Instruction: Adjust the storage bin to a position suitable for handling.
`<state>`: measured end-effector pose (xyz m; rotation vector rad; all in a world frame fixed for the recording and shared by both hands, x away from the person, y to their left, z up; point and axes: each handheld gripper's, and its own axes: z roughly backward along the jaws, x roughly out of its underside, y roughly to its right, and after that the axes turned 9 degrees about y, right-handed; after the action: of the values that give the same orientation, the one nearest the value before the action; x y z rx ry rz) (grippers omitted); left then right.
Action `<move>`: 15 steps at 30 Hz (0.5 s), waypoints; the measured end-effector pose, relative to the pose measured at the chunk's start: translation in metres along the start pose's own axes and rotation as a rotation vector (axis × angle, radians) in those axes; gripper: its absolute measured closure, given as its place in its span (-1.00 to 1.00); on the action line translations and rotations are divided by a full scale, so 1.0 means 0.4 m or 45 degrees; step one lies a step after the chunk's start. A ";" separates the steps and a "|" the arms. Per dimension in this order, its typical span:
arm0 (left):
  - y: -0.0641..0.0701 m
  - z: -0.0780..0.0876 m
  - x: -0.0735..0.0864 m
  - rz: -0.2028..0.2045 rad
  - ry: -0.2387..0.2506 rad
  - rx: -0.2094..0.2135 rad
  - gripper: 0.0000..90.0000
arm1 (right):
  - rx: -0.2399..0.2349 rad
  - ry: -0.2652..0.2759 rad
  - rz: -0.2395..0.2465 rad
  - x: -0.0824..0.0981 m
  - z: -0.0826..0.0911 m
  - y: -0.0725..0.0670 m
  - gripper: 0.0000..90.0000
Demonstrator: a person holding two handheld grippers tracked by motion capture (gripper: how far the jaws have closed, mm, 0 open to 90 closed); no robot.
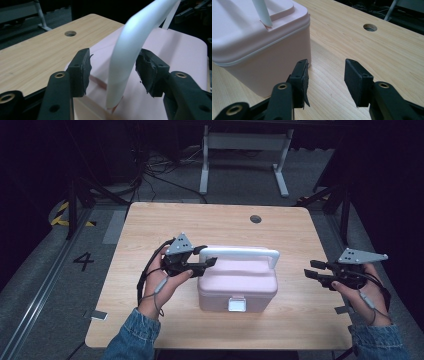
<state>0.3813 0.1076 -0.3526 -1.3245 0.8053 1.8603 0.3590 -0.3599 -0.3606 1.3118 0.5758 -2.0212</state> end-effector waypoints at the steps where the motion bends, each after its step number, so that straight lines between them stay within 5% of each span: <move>1: 0.000 -0.006 0.002 -0.003 -0.008 -0.003 0.07 | 0.002 0.000 -0.004 0.000 0.001 0.000 0.23; 8: -0.003 -0.017 0.006 0.004 -0.020 -0.042 0.14 | -0.003 -0.010 -0.005 0.004 -0.002 0.000 0.23; 15: 0.006 -0.015 0.001 -0.007 0.012 -0.018 0.50 | 0.000 -0.006 -0.008 0.003 0.000 0.001 0.23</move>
<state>0.3824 0.1014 -0.3547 -1.3436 0.7939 1.8604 0.3589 -0.3606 -0.3618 1.3068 0.5787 -2.0289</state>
